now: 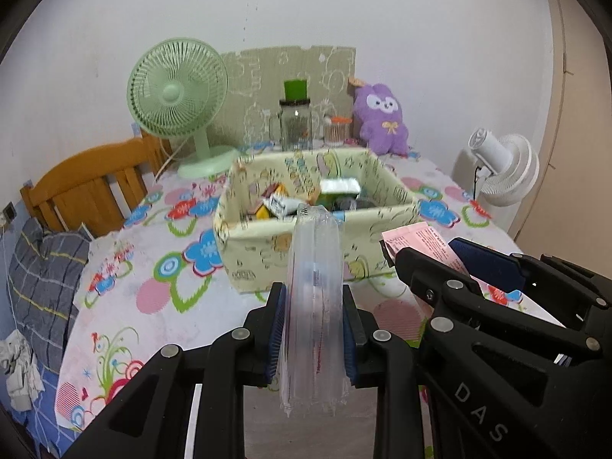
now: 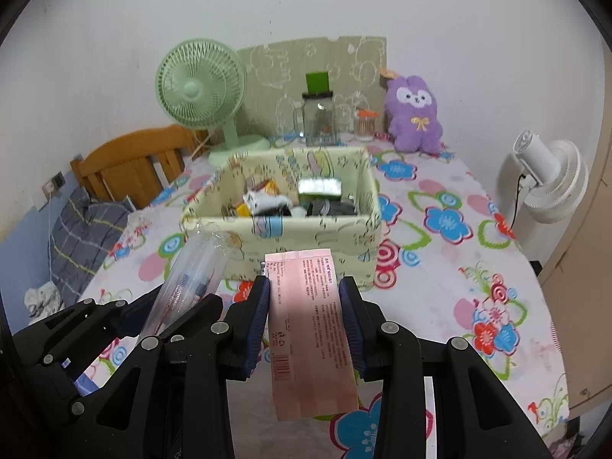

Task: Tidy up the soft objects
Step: 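Carry the tube pack with the left tool while the right tool carries the pink packet over the basket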

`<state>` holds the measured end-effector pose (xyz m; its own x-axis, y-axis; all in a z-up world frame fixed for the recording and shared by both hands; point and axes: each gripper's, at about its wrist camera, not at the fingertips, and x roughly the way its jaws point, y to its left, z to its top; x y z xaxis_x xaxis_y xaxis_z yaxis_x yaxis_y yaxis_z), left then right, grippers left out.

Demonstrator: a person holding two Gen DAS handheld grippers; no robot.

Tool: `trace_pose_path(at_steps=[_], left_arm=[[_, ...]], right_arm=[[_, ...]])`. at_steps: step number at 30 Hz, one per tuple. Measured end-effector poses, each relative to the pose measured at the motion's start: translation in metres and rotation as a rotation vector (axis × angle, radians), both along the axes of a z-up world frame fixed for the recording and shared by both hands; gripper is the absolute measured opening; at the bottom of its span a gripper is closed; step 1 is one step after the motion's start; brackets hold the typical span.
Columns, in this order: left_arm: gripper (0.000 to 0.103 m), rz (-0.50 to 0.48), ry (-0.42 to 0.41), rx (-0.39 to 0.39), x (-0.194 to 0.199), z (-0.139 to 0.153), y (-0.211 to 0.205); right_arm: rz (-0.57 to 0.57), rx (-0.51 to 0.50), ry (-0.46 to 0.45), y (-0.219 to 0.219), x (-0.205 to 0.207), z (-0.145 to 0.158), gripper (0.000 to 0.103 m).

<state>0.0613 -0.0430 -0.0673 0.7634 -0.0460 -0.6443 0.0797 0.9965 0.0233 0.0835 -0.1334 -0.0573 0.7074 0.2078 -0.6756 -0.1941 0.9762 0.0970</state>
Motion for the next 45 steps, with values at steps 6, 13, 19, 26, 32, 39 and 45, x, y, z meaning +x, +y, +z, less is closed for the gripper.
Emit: trace_pose_path(at_steps=[6,13,19,26,32,39,45], left_arm=[[0.026,-0.002,-0.031,0.001,-0.005,0.017,-0.002],[0.026,-0.019,-0.078,-0.002,-0.008,0.036,-0.007],[0.026,-0.035,-0.107,-0.017,-0.001,0.047,-0.009],[0.026,-0.021,-0.125,-0.025,0.013,0.054,-0.005],[0.026,0.000,-0.126,-0.030,0.028,0.055,-0.001],[0.026,0.009,-0.122,-0.043,0.050,0.052,0.003],[0.026,0.016,-0.113,-0.047,0.070,0.048,0.006]], right_arm=[[-0.017,0.025,-0.028,-0.003,-0.006,0.018,0.041],[-0.021,0.029,-0.075,-0.004,-0.008,0.038,0.041],[-0.033,0.023,-0.105,-0.006,-0.002,0.052,0.041],[-0.031,0.013,-0.122,-0.003,0.012,0.060,0.041],[-0.026,0.015,-0.121,0.001,0.031,0.059,0.041],[-0.027,0.012,-0.116,0.004,0.054,0.056,0.041],[-0.033,0.012,-0.107,0.007,0.074,0.051,0.041]])
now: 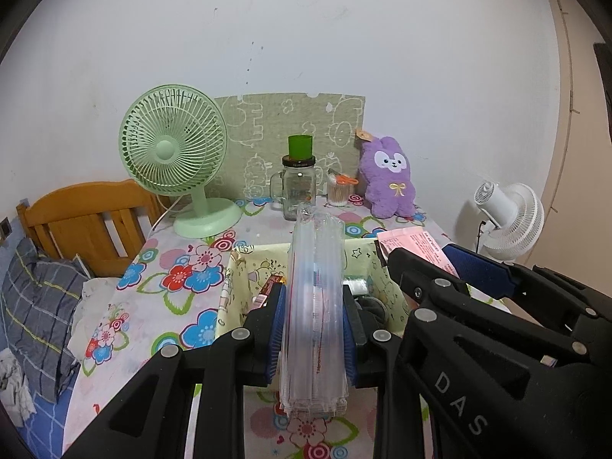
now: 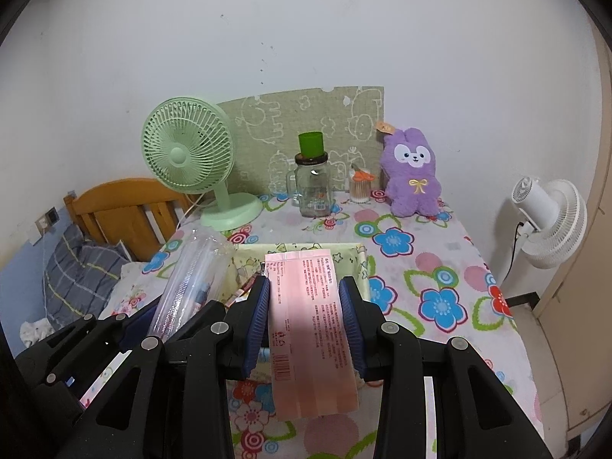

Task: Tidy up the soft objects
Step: 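Carry the tube pack with the left tool while the right tool carries the pink packet over the basket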

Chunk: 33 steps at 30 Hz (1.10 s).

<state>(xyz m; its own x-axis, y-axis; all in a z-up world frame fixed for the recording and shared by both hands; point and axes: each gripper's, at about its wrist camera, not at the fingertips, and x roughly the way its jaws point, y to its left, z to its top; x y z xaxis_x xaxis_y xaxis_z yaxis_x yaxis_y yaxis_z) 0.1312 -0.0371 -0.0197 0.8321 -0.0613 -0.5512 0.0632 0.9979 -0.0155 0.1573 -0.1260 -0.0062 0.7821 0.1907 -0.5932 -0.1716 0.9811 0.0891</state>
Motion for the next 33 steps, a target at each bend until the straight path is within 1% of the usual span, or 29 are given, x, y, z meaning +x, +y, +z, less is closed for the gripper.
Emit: trace_pose_path(at_steps=[9,14,27,30,33], left_arm=[[0.026,0.030,0.024,-0.002,0.026,-0.010,0.008],[0.026,0.030,0.041,-0.032,0.042,-0.020,0.013],[0.026,0.040,0.088,-0.032,0.075,-0.042,0.014],[0.029,0.038,0.098,-0.034,0.081,-0.047,0.013],[0.037,0.037,0.113,-0.030,0.086,-0.053,0.013]], right_arm=[[0.019,0.008,0.027,0.008,0.030,-0.012,0.041],[0.044,0.012,0.043,0.013,0.049,-0.022,0.041],[0.053,0.036,0.087,0.014,0.084,-0.049,0.041],[0.048,0.038,0.096,0.013,0.091,-0.055,0.041],[0.047,0.039,0.106,0.012,0.095,-0.061,0.041]])
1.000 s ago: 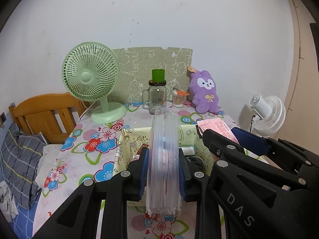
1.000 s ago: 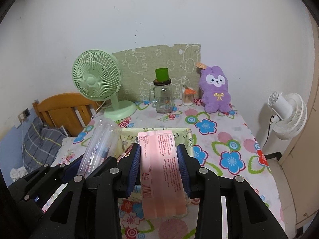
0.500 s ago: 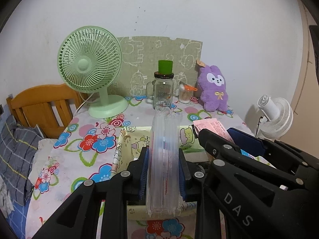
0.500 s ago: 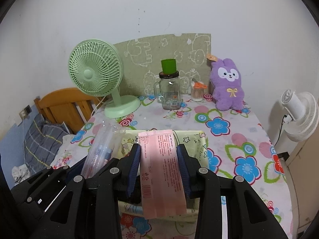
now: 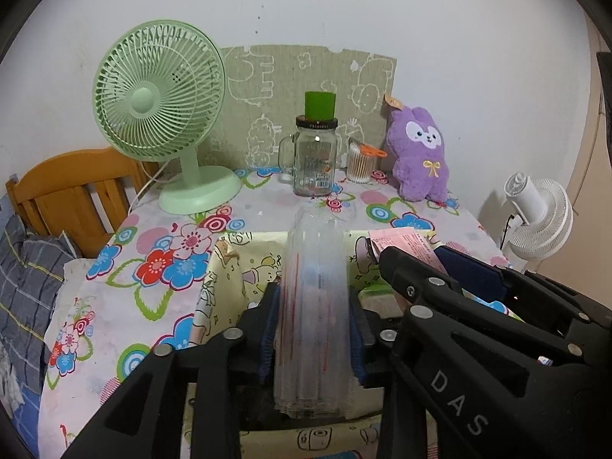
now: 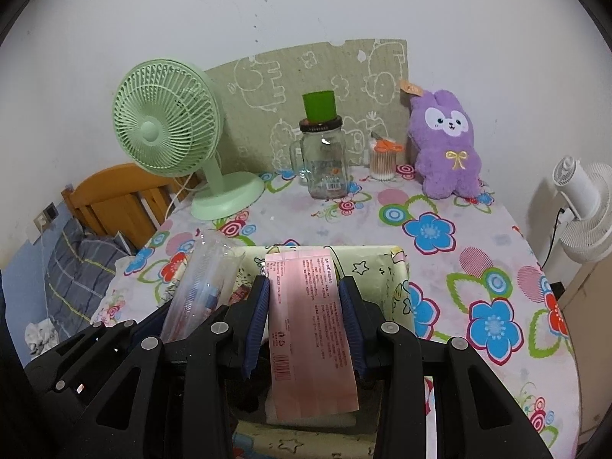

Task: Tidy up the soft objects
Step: 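Carry the tube pack with the left tool while the right tool carries the pink packet over the basket, then release the tube pack into the basket with the left tool while the right tool drops the pink packet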

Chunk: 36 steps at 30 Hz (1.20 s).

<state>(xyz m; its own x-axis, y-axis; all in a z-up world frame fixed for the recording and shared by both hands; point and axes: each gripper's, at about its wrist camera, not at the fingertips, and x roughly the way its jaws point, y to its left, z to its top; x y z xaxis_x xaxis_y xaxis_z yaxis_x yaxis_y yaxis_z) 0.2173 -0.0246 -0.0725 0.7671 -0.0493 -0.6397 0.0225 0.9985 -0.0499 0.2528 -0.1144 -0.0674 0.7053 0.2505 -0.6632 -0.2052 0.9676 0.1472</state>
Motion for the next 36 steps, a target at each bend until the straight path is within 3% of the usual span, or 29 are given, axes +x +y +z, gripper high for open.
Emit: trace_pose_path(at_steps=[3,6,10,32,33,36], left_arm=[[0.043,0.004,0.013,0.005,0.003,-0.004,0.001],[0.060,0.008,0.022,0.006,0.004,-0.006,0.003],[0.072,0.021,0.023,0.014,0.003,-0.007,0.006],[0.077,0.027,0.068,0.042,0.012,-0.012,0.014],[0.077,0.027,0.068,0.044,0.012,-0.012,0.013],[0.079,0.026,0.063,0.048,0.011,-0.011,0.012]], right_arm=[[0.002,0.006,0.012,0.001,0.003,-0.006,0.041],[0.008,0.010,0.012,0.003,0.004,-0.009,0.041],[0.016,0.008,0.005,0.006,0.005,-0.009,0.041],[0.051,0.013,0.022,0.021,0.022,-0.021,0.043],[0.050,0.014,0.026,0.020,0.022,-0.021,0.045],[0.039,0.016,0.014,0.018,0.020,-0.020,0.070]])
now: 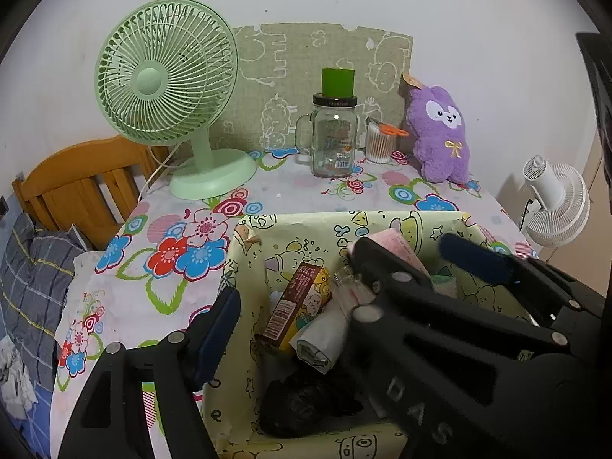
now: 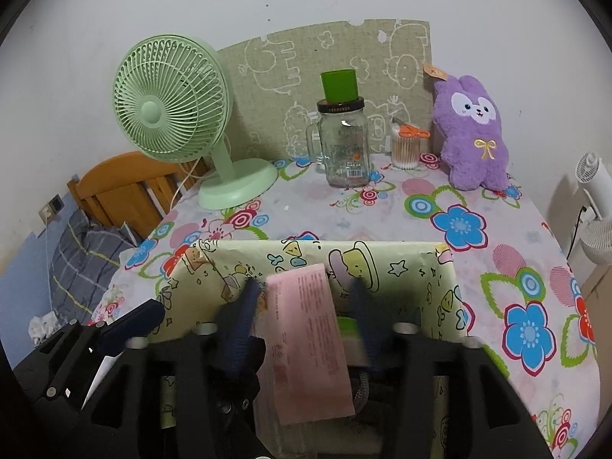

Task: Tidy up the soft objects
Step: 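Release the tube pack into the basket with the left tool while the right tool drops the pink packet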

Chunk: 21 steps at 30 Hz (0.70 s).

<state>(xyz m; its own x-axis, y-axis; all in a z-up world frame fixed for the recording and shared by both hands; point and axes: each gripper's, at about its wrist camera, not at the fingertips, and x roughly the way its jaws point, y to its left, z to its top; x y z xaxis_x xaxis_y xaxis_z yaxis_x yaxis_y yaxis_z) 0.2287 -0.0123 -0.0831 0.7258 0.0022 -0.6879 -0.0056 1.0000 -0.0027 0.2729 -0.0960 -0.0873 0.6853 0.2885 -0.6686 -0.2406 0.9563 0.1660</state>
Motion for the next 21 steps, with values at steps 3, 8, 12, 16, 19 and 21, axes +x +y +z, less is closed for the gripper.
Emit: trace_pose_path(at_steps=[3,8,12,16,19,21], left_arm=[[0.083,0.003,-0.012,0.009,-0.003,0.003,-0.002],[0.091,-0.013,-0.019,0.001,-0.009,0.009,-0.006],[0.095,-0.025,-0.028,-0.005,-0.017,0.013,-0.009],[0.098,-0.034,-0.041,-0.009,-0.026,0.018,-0.012],[0.101,-0.038,-0.052,-0.010,-0.033,0.022,-0.014],[0.102,-0.040,-0.059,-0.013,-0.038,0.024,-0.014]], right_arm=[[-0.005,0.000,-0.010,-0.002,-0.004,0.004,0.074],[-0.016,0.003,-0.013,-0.009,-0.014,0.012,0.089],[-0.043,-0.009,-0.024,-0.014,-0.024,0.019,0.095],[-0.062,-0.005,-0.029,-0.021,-0.035,0.025,0.096],[-0.075,-0.010,-0.039,-0.025,-0.043,0.030,0.096],[-0.084,-0.013,-0.046,-0.028,-0.050,0.033,0.097]])
